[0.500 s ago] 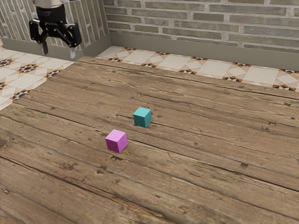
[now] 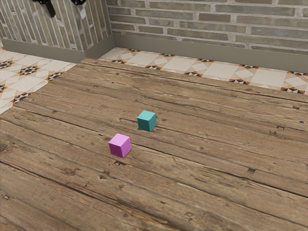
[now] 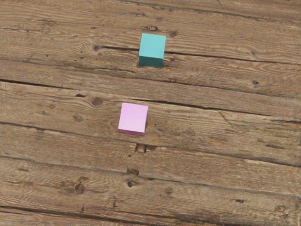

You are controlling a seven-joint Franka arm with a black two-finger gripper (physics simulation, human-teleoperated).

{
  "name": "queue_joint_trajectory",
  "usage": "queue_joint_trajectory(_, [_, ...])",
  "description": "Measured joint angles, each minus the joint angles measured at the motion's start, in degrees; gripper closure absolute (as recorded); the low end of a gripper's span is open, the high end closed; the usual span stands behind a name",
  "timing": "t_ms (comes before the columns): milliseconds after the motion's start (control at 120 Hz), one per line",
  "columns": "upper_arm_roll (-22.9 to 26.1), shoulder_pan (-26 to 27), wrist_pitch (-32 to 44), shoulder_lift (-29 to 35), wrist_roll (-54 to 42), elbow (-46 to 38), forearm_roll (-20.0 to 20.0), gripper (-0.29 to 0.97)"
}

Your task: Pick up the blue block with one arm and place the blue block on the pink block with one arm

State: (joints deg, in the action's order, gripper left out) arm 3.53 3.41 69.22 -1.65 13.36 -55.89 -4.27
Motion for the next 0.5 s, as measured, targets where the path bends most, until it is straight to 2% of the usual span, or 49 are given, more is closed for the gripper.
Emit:
queue_joint_trajectory(117, [-0.05,2.70,0.11,-0.28,0.50,-0.18,0.50,0.00])
queue_joint_trajectory(233, [-0.10,1.83,1.14,-0.64,0.96,-0.68,1.03,0.00])
queue_joint_trajectory(300, [-2.32,1.68,2.08,-1.43,1.18,-2.55,1.20,0.00])
queue_joint_trajectory(367, [-3.65,-0.55,3.40,-0.76,1.38,-7.35,0.84,0.00])
queue_joint_trajectory(500, [-4.38,-6.38,7.90,4.74,1.99,-24.87,0.58,0.00])
